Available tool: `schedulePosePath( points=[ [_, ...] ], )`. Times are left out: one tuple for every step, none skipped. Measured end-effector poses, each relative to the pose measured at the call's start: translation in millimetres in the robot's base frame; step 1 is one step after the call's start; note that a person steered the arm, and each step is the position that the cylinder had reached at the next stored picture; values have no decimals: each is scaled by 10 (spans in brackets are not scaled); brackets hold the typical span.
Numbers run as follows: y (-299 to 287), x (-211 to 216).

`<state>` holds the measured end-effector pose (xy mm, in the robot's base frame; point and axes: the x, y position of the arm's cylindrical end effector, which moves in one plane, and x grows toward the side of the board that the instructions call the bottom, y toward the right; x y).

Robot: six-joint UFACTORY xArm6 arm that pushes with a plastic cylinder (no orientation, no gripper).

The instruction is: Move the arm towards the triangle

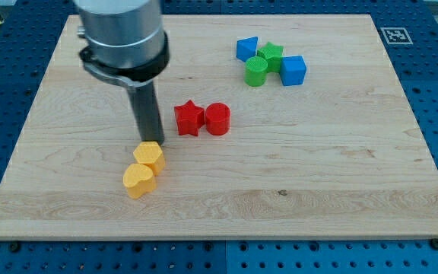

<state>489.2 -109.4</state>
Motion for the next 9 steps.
schedulePosePath(
  points=[
    [-2, -18],
    [-3, -244],
    [-3, -611],
    [0, -1093],
    [182, -1622],
    [744, -1931],
    [966, -1938],
    [966, -1936],
    [1086, -1864]
  ],
)
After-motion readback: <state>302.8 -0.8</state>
